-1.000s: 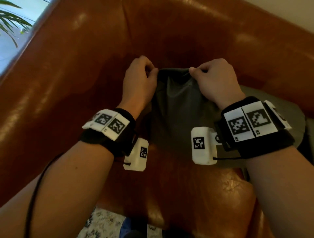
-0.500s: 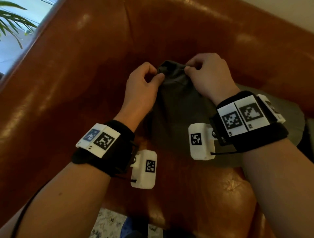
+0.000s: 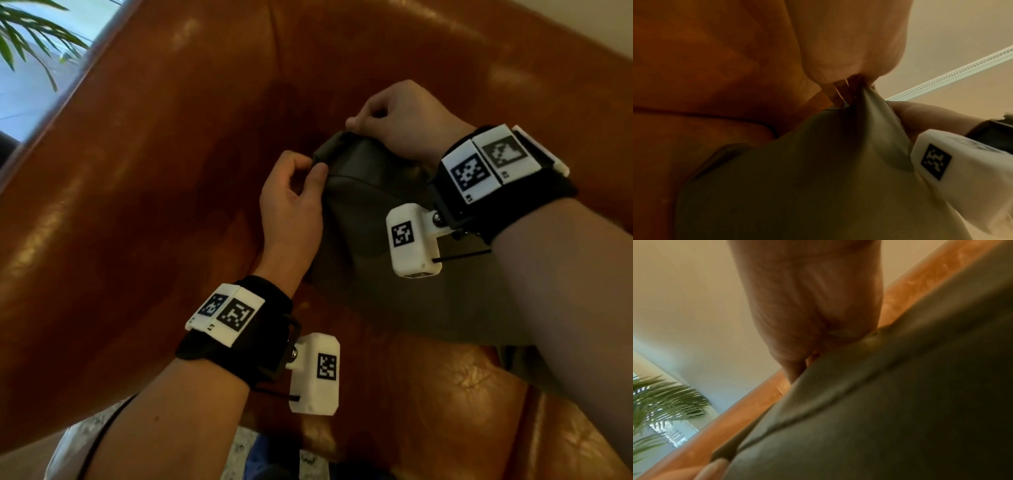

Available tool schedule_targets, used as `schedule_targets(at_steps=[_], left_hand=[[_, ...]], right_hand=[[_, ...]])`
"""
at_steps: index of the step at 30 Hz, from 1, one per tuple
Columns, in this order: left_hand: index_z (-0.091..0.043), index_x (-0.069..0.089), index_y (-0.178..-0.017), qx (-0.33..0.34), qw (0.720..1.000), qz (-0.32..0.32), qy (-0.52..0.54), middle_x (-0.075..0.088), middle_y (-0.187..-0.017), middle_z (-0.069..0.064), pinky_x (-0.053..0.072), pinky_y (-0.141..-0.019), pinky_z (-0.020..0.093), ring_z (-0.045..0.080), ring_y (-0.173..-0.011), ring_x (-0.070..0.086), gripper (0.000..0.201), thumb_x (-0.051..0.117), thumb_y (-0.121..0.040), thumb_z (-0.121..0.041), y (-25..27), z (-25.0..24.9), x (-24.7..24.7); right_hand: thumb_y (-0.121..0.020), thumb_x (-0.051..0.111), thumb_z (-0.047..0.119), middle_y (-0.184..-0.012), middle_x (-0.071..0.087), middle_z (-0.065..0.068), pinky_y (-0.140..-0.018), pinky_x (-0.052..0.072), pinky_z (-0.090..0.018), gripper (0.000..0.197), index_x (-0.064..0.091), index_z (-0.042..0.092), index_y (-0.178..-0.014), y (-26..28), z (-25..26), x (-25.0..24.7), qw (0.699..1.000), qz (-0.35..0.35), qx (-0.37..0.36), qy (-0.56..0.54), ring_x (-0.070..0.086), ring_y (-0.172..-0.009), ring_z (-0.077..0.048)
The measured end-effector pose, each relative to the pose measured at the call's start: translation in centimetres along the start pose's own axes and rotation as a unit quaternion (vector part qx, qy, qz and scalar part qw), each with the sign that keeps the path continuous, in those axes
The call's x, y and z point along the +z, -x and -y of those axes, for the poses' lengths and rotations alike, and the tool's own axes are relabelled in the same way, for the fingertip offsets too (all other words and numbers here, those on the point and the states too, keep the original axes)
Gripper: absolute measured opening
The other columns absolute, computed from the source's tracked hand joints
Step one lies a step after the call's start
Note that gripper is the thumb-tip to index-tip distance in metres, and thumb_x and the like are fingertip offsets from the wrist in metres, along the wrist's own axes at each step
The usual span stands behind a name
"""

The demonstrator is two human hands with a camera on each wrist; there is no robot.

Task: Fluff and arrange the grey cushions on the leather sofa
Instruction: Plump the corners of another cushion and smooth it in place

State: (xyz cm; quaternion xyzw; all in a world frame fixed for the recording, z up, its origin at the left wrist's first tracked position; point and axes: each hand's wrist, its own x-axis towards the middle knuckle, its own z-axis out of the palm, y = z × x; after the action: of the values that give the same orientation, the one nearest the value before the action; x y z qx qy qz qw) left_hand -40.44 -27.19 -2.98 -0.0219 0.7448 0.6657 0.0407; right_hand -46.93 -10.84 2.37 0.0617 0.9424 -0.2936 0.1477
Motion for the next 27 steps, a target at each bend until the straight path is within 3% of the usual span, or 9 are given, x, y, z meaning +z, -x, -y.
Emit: schedule_targets(at_steps=[5, 7, 10, 12, 14, 17, 20, 24, 27], left_hand=[[-0.026, 0.056, -0.084, -0.045, 0.999, -0.011, -0.010, 0.059, -0.086, -0.010, 0.055, -0.075, 0.036, 0.007, -0.081, 0.059, 0.011, 0.059, -0.093, -0.032, -0.5, -0.5, 0.3], [-0.028, 0.056, -0.085, -0.069, 0.997, 0.024, -0.035, 0.061, -0.090, -0.007, 0.058, -0.075, 0.041, 0.011, -0.082, 0.063, 0.013, 0.059, -0.093, -0.039, -1.3, -1.0, 0.5], [-0.020, 0.060, -0.086, -0.036, 0.998, 0.036, -0.031, 0.064, -0.085, 0.005, 0.056, -0.069, 0.047, 0.022, -0.077, 0.063, 0.016, 0.054, -0.097, -0.030, -1.7, -1.9, 1.0], [-0.007, 0.062, -0.087, -0.005, 1.000, 0.005, 0.014, 0.061, -0.080, 0.015, 0.050, -0.062, 0.047, 0.031, -0.070, 0.058, 0.024, 0.052, -0.099, -0.025, -1.4, -2.2, 1.3], [0.000, 0.060, -0.084, 0.007, 0.999, -0.018, 0.047, 0.055, -0.073, 0.015, 0.044, -0.056, 0.043, 0.028, -0.062, 0.049, 0.029, 0.051, -0.099, -0.024, -1.1, -2.3, 1.5], [-0.011, 0.059, -0.089, -0.025, 0.998, -0.002, 0.054, 0.060, -0.083, 0.013, 0.051, -0.064, 0.047, 0.025, -0.071, 0.057, 0.024, 0.052, -0.098, -0.033, -1.1, -2.3, 2.2], [-0.017, 0.056, -0.092, -0.032, 0.999, 0.008, 0.023, 0.061, -0.087, 0.003, 0.055, -0.067, 0.039, 0.018, -0.075, 0.060, 0.011, 0.056, -0.097, -0.027, -1.7, -2.7, 2.6], [-0.009, 0.057, -0.094, -0.022, 0.999, -0.020, 0.011, 0.060, -0.088, 0.013, 0.051, -0.064, 0.042, 0.027, -0.074, 0.057, 0.013, 0.053, -0.098, -0.021, -2.2, -2.4, 2.7], [-0.018, 0.054, -0.089, -0.039, 0.998, -0.040, 0.017, 0.060, -0.085, 0.003, 0.052, -0.065, 0.032, 0.015, -0.073, 0.058, 0.010, 0.055, -0.097, -0.023, -2.5, -2.1, 2.9]], right_hand=[[-0.097, 0.054, 0.037, -0.086, 0.060, 0.009, -0.065, 0.042, -0.014, 0.027, 0.070, 0.016, -0.098, -0.6, -0.1, 0.0, 1.000, -0.006, 0.005, 0.005, 0.054, -0.077, 0.000], [-0.099, 0.051, 0.036, -0.092, 0.059, 0.011, -0.068, 0.038, -0.013, 0.026, 0.068, 0.017, -0.105, -0.5, 0.0, -0.3, 1.000, -0.013, -0.017, 0.017, 0.054, -0.083, -0.001], [-0.101, 0.047, 0.033, -0.110, 0.055, 0.014, -0.073, 0.032, -0.008, 0.027, 0.063, 0.023, -0.120, -0.4, 0.6, -0.8, 0.998, 0.021, -0.056, 0.018, 0.050, -0.100, -0.001], [-0.102, 0.045, 0.035, -0.101, 0.059, 0.013, -0.069, 0.036, -0.008, 0.026, 0.065, 0.023, -0.114, -0.5, 0.7, -1.1, 0.997, 0.051, -0.052, 0.015, 0.054, -0.089, -0.001], [-0.101, 0.045, 0.041, -0.083, 0.059, 0.009, -0.060, 0.040, -0.008, 0.028, 0.065, 0.020, -0.099, -0.6, 0.8, -1.2, 0.998, 0.048, -0.050, 0.009, 0.054, -0.070, -0.001], [-0.101, 0.044, 0.042, -0.069, 0.050, 0.005, -0.045, 0.035, -0.006, 0.032, 0.058, 0.021, -0.083, -0.7, 0.7, -0.8, 0.998, 0.018, -0.058, -0.006, 0.047, -0.049, 0.002], [-0.102, 0.044, 0.040, -0.065, 0.047, 0.007, -0.043, 0.034, -0.007, 0.032, 0.053, 0.025, -0.076, -0.8, 0.7, -0.2, 0.997, -0.028, -0.048, -0.051, 0.044, -0.042, 0.004], [-0.101, 0.047, 0.036, -0.091, 0.056, 0.016, -0.065, 0.042, -0.005, 0.020, 0.061, 0.022, -0.106, -0.2, 0.2, -0.3, 0.993, -0.062, -0.053, -0.088, 0.054, -0.078, 0.007], [-0.100, 0.049, 0.035, -0.119, 0.057, 0.008, -0.080, 0.038, -0.011, 0.030, 0.056, 0.023, -0.127, 0.7, -0.5, -1.1, 0.999, -0.018, -0.035, -0.033, 0.053, -0.106, -0.005]])
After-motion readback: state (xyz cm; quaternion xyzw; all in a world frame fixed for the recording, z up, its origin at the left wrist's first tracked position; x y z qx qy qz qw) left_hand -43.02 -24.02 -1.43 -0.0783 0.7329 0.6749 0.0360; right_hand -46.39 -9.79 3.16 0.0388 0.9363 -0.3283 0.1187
